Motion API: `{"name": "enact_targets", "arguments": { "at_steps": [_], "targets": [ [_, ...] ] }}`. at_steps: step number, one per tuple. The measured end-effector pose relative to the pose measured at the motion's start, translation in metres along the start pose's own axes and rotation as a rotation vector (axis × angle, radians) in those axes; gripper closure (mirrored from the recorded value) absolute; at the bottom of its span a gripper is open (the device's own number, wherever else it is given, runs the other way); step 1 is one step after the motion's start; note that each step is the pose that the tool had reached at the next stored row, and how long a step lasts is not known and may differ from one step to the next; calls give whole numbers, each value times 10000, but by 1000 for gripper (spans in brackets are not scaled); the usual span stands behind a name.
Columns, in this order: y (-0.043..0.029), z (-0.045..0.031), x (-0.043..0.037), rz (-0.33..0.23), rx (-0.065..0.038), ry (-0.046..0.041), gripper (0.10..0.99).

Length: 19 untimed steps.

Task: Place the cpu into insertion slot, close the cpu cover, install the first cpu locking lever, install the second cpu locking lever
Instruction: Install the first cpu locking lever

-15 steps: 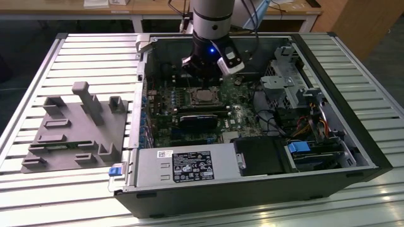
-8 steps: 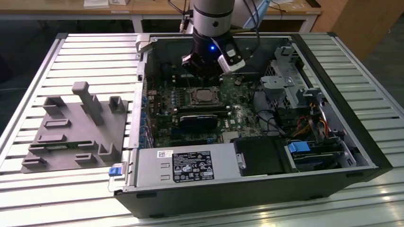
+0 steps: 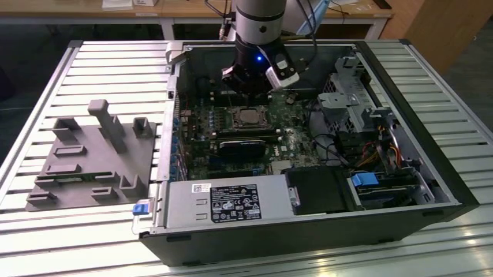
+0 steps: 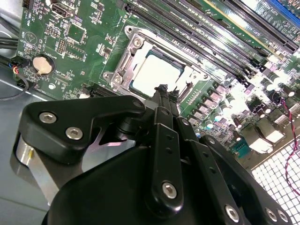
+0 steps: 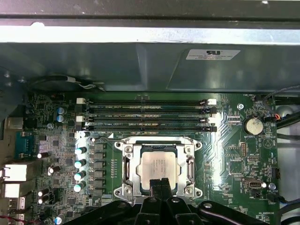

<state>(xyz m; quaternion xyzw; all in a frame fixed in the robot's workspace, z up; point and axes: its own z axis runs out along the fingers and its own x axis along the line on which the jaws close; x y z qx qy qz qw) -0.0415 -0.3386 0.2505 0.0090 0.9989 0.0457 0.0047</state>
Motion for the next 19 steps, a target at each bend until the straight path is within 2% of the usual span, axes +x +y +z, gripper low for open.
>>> {"name": "enact_targets", "arguments": {
  "at_steps": [5, 19],
  "targets": [
    [0, 0, 23, 0, 2, 0, 984],
    [-5, -3, 283, -2, 1, -28, 984]
  ]
}}
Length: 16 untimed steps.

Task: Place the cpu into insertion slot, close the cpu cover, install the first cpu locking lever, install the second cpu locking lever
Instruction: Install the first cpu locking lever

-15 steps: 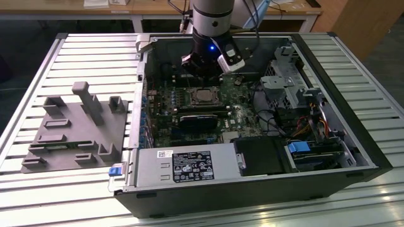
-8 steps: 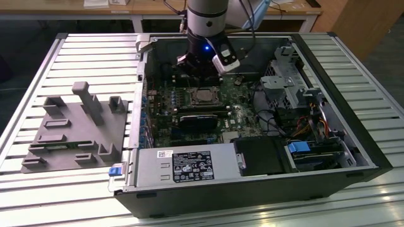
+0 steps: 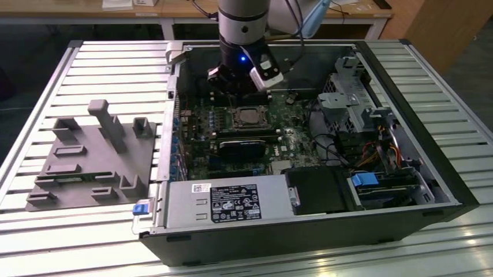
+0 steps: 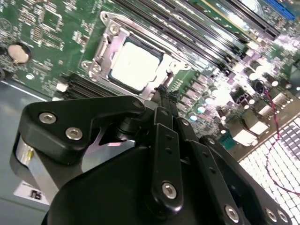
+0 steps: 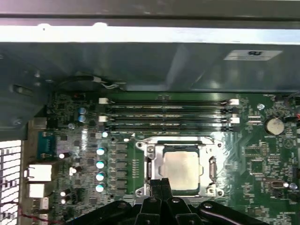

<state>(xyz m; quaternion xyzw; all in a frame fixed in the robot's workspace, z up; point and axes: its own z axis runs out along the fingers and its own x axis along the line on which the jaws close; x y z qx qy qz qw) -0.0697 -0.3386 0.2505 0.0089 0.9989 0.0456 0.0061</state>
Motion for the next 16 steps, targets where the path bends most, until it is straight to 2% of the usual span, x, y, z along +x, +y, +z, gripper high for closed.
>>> {"name": "enact_targets", "arguments": {
  "at_steps": [2, 6, 11, 16],
  "targets": [
    [-1, 0, 42, 1, -24, -4, 984],
    [-2, 2, 119, 0, -157, -24, 984],
    [-3, 1, 174, 3, -591, -41, 984],
    [-5, 3, 255, 4, -837, -67, 984]
  ]
}}
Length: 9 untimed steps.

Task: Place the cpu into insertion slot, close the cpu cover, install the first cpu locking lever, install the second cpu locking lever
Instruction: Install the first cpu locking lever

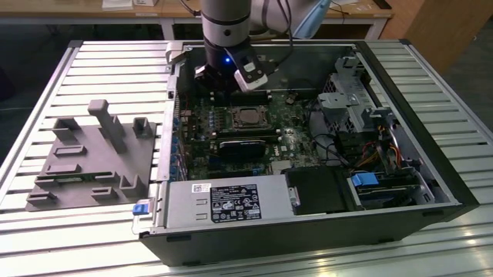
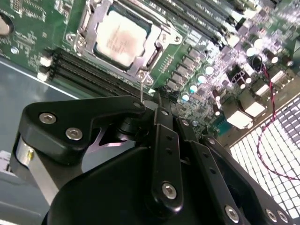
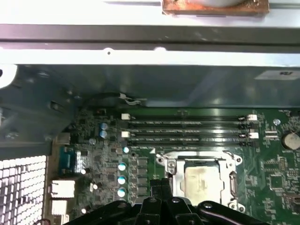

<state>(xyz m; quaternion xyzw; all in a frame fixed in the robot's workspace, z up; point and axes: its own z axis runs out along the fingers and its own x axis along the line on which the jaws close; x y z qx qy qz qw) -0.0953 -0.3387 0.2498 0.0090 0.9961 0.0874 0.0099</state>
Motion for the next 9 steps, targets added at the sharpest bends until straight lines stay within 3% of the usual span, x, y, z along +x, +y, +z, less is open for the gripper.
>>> {"name": "enact_targets", "arguments": {
  "at_steps": [3, 9],
  "targets": [
    [-1, 2, 46, 1, -175, -15, 984],
    [-4, 6, 109, 6, -641, -27, 984]
  ]
}}
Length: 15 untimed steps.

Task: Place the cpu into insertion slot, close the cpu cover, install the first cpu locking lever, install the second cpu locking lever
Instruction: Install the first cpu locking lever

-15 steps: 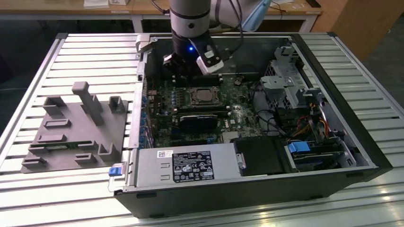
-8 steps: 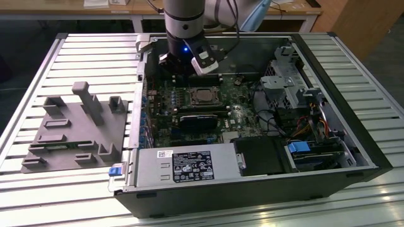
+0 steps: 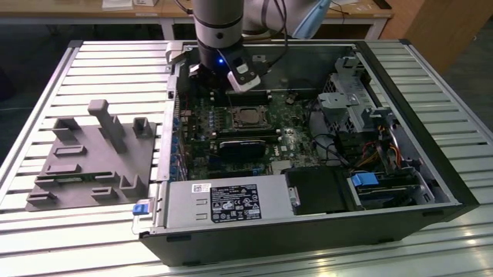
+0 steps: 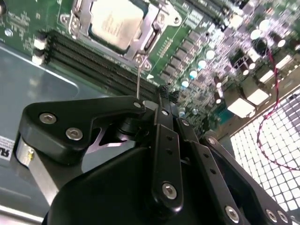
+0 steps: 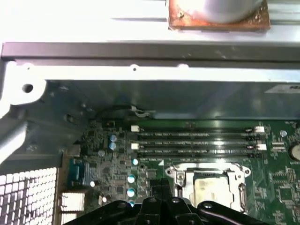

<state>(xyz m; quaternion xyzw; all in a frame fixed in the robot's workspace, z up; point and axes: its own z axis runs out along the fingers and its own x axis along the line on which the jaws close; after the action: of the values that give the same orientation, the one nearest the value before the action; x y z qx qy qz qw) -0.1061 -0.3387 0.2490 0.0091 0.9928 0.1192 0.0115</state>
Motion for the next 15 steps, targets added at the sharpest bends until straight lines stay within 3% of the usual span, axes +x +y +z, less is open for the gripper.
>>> {"name": "enact_targets", "arguments": {
  "at_steps": [3, 10, 11, 15],
  "targets": [
    [-1, 3, 21, 5, -258, -4, 984],
    [-2, 6, 34, 24, -1037, 3, 984],
    [-2, 7, 34, 26, -1080, 4, 984],
    [-3, 11, 15, 25, -1087, 4, 984]
  ]
}}
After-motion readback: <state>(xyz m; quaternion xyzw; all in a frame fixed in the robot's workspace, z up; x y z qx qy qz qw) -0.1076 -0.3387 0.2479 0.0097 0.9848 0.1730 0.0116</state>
